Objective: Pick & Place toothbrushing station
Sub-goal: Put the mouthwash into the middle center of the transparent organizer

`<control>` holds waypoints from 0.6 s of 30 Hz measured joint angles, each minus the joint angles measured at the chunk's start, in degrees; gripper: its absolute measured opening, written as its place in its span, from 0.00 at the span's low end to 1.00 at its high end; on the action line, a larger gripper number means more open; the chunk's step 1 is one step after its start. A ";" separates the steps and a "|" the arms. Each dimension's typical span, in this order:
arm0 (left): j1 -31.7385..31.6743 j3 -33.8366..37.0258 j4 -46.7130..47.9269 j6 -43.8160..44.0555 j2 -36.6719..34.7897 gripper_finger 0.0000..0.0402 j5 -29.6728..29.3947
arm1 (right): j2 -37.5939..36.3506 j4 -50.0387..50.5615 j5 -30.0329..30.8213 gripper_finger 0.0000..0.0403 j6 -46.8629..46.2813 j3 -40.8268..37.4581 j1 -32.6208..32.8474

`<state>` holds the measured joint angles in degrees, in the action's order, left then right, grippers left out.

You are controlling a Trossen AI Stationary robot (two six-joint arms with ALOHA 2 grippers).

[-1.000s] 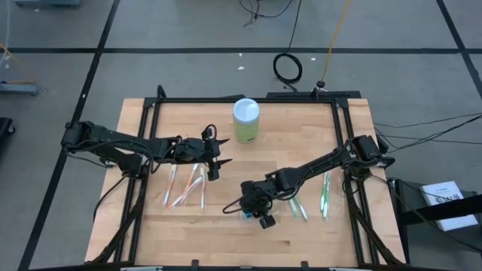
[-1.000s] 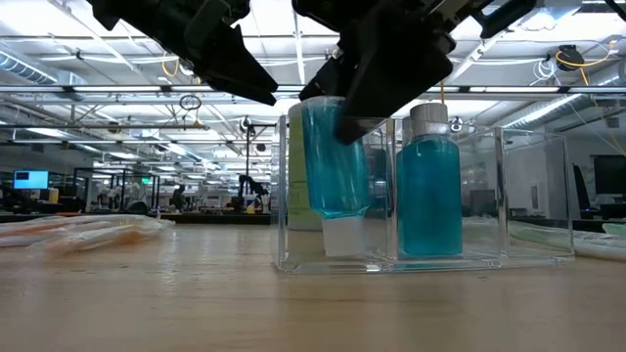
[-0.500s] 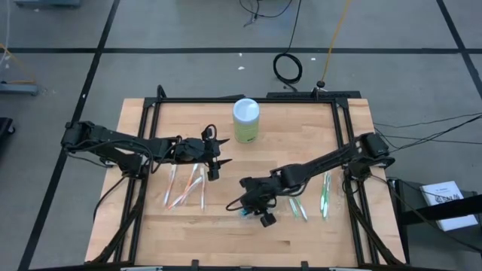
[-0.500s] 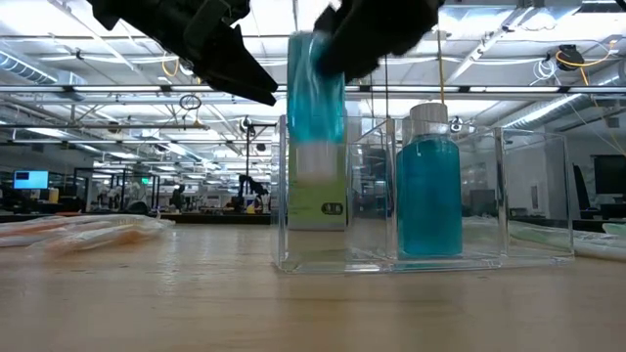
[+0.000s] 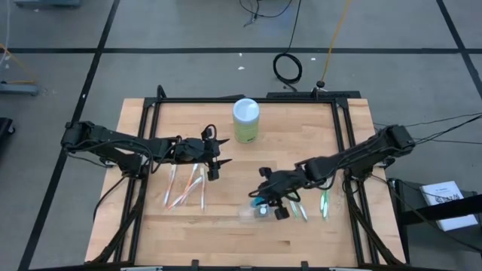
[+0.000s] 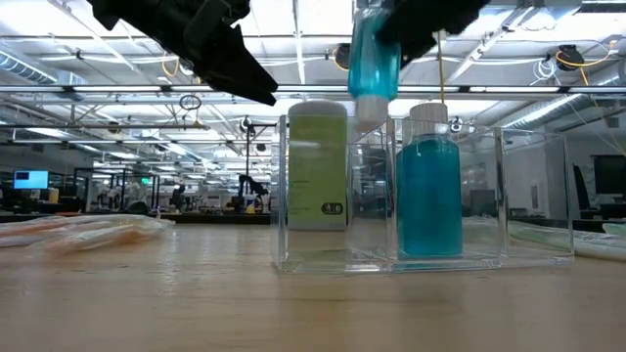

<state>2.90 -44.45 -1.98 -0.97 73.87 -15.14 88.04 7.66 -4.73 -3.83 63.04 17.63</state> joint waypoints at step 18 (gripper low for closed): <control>0.01 0.00 -1.16 0.01 0.00 0.56 -0.24 | -0.68 -3.97 -4.41 0.15 0.04 -5.37 -0.02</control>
<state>2.90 -44.45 -3.14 -0.96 73.87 -15.38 87.36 3.69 -9.14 -3.79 57.67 17.61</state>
